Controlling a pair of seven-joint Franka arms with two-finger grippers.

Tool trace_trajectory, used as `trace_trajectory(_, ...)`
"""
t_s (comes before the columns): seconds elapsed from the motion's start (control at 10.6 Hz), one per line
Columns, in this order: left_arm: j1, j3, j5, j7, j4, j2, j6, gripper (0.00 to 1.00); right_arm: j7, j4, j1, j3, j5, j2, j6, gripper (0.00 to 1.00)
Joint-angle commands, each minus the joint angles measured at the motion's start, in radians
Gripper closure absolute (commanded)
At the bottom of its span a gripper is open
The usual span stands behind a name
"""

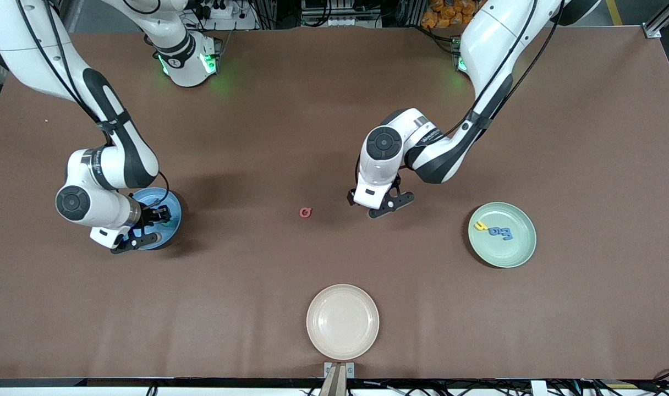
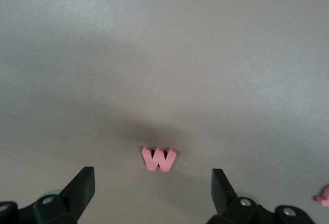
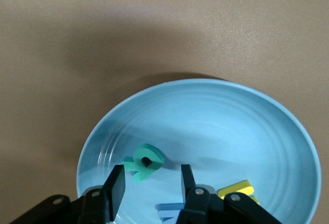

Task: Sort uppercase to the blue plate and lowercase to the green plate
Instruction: 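Move the right gripper from the blue plate to the pink Q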

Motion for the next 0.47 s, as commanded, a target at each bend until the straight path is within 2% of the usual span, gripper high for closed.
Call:
trace_trajectory(0.0,-0.009,0.008,0.037,-0.05,-0.022,0.009,0.043,0.0,0.1,0.021,0.005,0.012,0.014,-0.04,-0.079,0.48)
trace_trajectory(0.19,-0.01,0.008,0.074,-0.049,-0.042,0.021,0.077,0.0,0.235,0.053,0.021,0.064,0.014,-0.08,-0.177,0.48)
trace_trajectory(0.38,-0.012,0.008,0.108,-0.05,-0.042,0.046,0.094,0.0,0.384,0.052,0.09,0.077,0.015,-0.124,-0.209,0.47)
